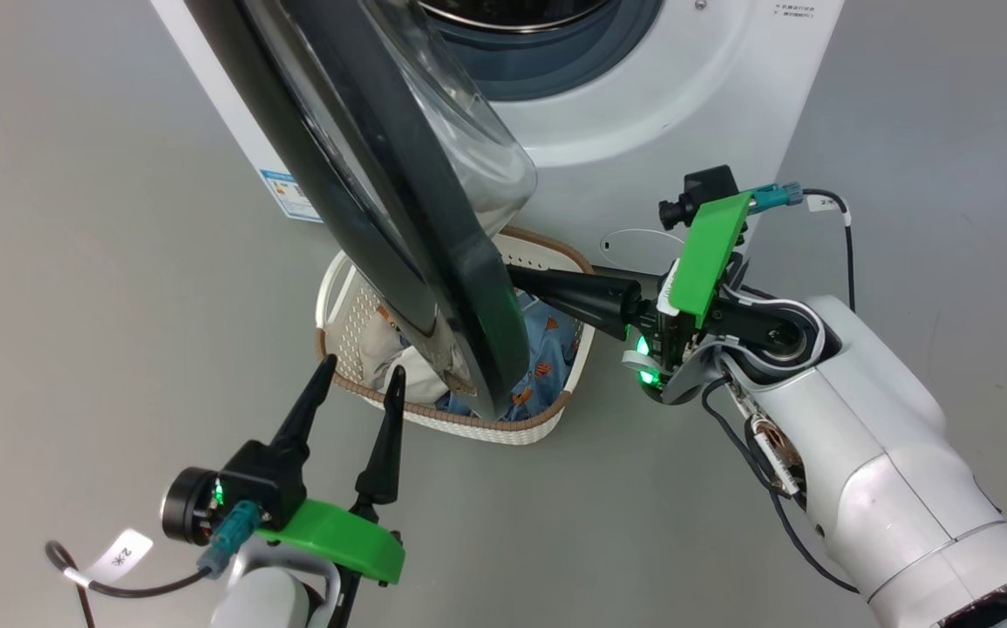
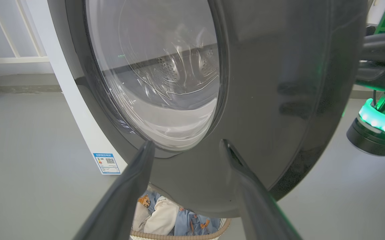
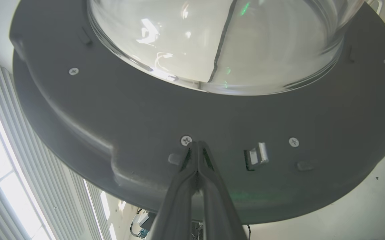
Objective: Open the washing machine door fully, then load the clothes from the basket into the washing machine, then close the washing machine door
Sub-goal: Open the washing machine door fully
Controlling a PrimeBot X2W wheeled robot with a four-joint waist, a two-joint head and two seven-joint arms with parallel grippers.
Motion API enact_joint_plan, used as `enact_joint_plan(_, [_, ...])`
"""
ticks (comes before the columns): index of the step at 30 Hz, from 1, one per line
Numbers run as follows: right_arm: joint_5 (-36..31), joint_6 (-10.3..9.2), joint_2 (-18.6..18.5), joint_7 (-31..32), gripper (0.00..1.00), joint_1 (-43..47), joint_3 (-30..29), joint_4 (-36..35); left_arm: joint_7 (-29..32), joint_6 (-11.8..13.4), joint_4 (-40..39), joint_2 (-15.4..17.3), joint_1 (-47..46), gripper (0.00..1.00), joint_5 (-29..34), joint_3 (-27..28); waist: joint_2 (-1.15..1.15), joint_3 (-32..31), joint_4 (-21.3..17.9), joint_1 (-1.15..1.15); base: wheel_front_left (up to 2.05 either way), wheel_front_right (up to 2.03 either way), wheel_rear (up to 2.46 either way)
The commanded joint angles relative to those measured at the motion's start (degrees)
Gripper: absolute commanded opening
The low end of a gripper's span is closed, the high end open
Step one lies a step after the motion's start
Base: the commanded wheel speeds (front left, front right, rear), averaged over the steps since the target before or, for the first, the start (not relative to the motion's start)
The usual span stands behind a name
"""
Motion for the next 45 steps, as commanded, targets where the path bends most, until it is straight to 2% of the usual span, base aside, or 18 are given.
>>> enact_joint_plan(1, [1.03, 0.44, 2.32, -0.18, 0.00, 0.05, 0.55, -2.40, -0.55, 0.04, -0.99, 1.11, -0.21, 1.00, 0.56, 1.76, 0.00, 0.02, 0.01, 0.00, 0.00, 0.00, 0.00])
enact_joint_plan(10, [2.49, 0.44, 2.32, -1.46, 0.00, -0.11, 1.87, -1.98, -0.55, 0.22, -1.27, 1.11, -0.32, 1.00, 0.63, 2.89, 0.00, 0.37, -0.60, 0.00, 0.00, 0.00, 0.00])
enact_joint_plan(18, [3.15, 0.44, 0.88, -2.56, 0.00, 0.86, 0.27, -3.19, -0.55, 0.14, -1.11, 1.11, -0.03, 1.00, 1.20, 3.94, 0.00, -0.04, -1.93, 0.00, 0.00, 0.00, 0.00])
enact_joint_plan(27, [3.24, 0.44, -3.72, -5.64, 0.00, 5.41, -3.82, -10.88, -0.55, -0.08, -0.87, 1.11, 0.59, 1.00, 2.90, 5.75, 0.00, -0.68, -4.38, 0.00, 0.00, 0.00, 0.00])
enact_joint_plan(39, [-2.48, 0.44, -9.54, -12.97, 0.00, 17.06, -6.37, -22.64, -0.55, -0.90, -0.52, 1.11, 1.68, 1.00, 4.51, 9.13, 0.00, -2.34, -8.01, 0.00, 0.00, 0.00, 0.00])
enact_joint_plan(40, [-2.83, 0.44, -9.87, -13.84, 0.35, 18.35, -6.88, -23.76, -0.55, -1.01, -0.48, 1.11, 1.81, 1.00, 4.61, 9.24, 0.00, -2.63, -8.19, 0.00, 0.00, 0.00, 0.00])
enact_joint_plan(41, [-3.23, 0.44, -10.24, -14.54, 0.56, 19.76, -7.22, -24.79, -0.55, -1.08, -0.41, 1.11, 2.02, 1.00, 4.70, 9.38, 0.00, -2.96, -8.41, 0.00, 0.00, 0.00, 0.00])
enact_joint_plan(42, [-3.85, 0.44, -10.65, -15.60, 0.98, 21.18, -7.67, -25.83, -0.55, -1.15, -0.33, 1.11, 2.25, 1.00, 4.79, 9.53, 0.00, -3.26, -8.64, 0.00, 0.00, 0.00, 0.00])
enact_joint_plan(45, [-4.55, 0.44, -11.11, -17.35, 1.00, 24.10, -8.53, -27.86, -0.55, -1.29, -0.18, 1.11, 2.67, 1.00, 4.97, 9.86, 0.00, -3.76, -9.06, 0.00, 0.00, 0.00, 0.00])
